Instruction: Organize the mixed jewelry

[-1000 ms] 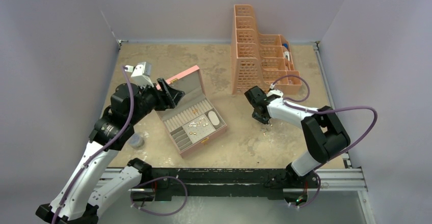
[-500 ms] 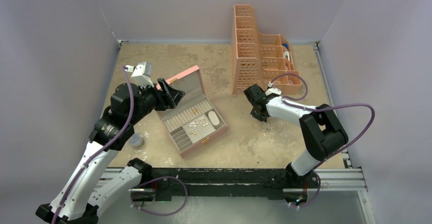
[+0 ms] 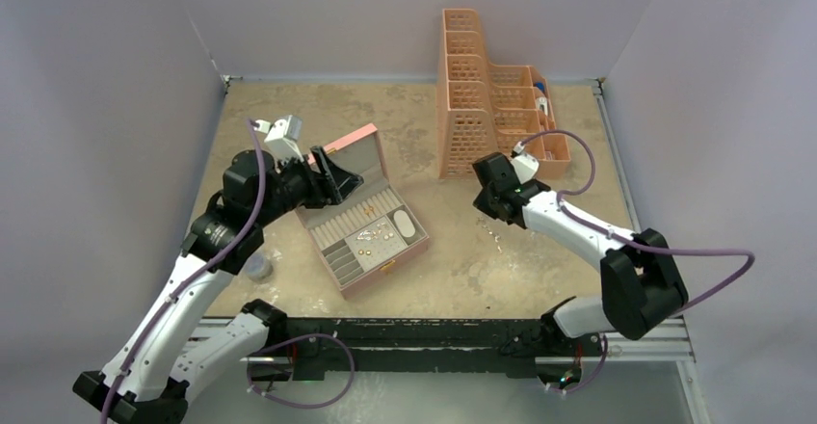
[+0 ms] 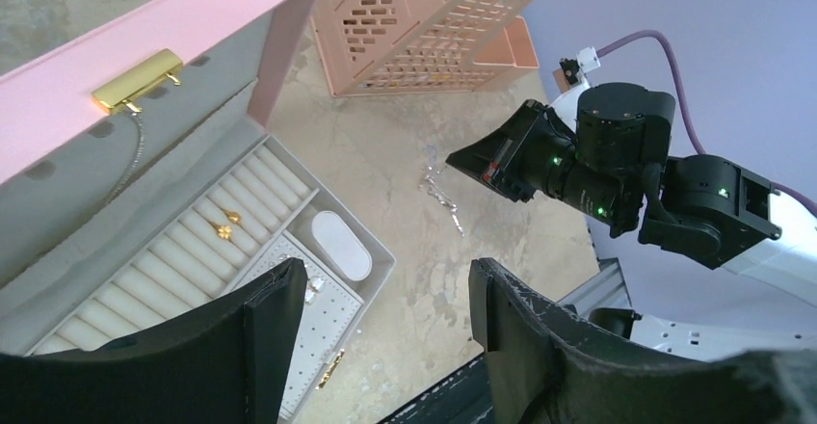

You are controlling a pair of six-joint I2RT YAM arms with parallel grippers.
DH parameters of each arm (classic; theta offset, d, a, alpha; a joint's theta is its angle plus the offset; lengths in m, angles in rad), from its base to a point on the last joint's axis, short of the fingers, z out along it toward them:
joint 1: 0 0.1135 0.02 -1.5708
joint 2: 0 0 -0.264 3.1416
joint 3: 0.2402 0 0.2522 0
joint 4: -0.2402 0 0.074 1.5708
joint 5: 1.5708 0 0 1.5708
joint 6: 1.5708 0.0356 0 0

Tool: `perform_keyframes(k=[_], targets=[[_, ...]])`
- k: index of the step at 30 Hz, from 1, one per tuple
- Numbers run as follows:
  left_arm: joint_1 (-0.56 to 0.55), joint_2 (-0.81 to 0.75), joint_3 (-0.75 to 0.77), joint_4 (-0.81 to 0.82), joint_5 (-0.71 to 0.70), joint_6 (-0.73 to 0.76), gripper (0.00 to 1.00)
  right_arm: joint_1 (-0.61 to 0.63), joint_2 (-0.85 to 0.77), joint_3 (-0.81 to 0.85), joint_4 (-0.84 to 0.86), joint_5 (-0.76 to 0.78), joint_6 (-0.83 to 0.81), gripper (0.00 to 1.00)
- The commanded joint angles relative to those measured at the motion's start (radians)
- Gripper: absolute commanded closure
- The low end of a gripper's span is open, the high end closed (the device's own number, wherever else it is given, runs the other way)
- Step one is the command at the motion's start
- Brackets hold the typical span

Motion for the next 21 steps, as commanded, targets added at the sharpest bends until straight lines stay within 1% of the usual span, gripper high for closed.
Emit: perform_keyframes(k=[1, 6, 9, 12, 16, 19, 21], targets=[[0.004, 0.015, -0.007, 0.084, 0.067, -0.030, 0.37, -0.002, -0.065, -0.011, 0.012, -0.017, -0.013, 1.00], [0.004, 0.058, -0.016, 0.117, 0.128, -0.030, 0.37, -0.002, -0.132, 0.004, 0.033, -0.060, -0.027, 1.00], [0.004, 0.083, -0.014, 0.126, 0.145, -0.029, 0.38, -0.001, -0.172, 0.015, 0.066, -0.104, -0.064, 1.00], [0.004, 0.101, -0.008, 0.135, 0.164, -0.031, 0.38, -0.002, -0.206, 0.023, 0.128, -0.175, -0.167, 1.00], [0.004, 0.134, 0.018, 0.147, 0.196, -0.018, 0.39, -0.002, -0.247, 0.042, 0.197, -0.249, -0.354, 1.00], [0.005, 0.166, 0.039, 0.163, 0.230, 0.005, 0.42, -0.002, -0.267, 0.065, 0.246, -0.350, -0.467, 1.00], [0.005, 0.195, 0.053, 0.166, 0.244, 0.020, 0.44, -0.001, -0.277, 0.080, 0.279, -0.448, -0.543, 1.00]])
